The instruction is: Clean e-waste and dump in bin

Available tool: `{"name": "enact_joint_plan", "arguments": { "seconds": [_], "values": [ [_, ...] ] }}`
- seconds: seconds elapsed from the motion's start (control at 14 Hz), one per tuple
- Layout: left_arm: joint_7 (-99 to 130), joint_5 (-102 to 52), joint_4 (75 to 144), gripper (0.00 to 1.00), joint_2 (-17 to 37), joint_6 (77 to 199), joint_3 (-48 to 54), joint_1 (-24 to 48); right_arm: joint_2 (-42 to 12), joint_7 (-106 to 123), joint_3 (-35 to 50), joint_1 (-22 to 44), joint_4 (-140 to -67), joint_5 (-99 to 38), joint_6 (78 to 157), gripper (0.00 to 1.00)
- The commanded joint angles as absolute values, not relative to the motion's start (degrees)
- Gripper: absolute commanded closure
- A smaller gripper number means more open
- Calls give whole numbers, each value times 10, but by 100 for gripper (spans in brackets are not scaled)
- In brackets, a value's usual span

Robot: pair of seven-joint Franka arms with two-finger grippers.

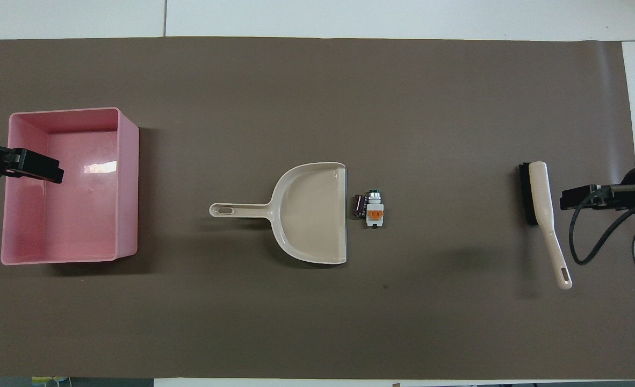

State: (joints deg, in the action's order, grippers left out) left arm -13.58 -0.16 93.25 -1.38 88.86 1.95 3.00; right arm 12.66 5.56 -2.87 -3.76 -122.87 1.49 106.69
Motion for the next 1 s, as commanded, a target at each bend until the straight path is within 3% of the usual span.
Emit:
{"name": "enact_joint_plan", "arguments": {
  "seconds": [0.0,0.29,0.71,0.93],
  "values": [
    [-274,3,969,0,-39,906,19,73,146,112,-25,-58,-1302,20,1113,0],
    [-450,3,1014,0,-57,959,21,130,132,153,-24,-97,-1388,20,1212,0],
    [-509,10,1084,0,-46,1043,21,241,120,155,-24,-113,-1446,20,1258,0],
    [-501,58,1087,0,3,1055,21,302,121,176,-24,-113,-1451,20,1259,1]
  ]
}}
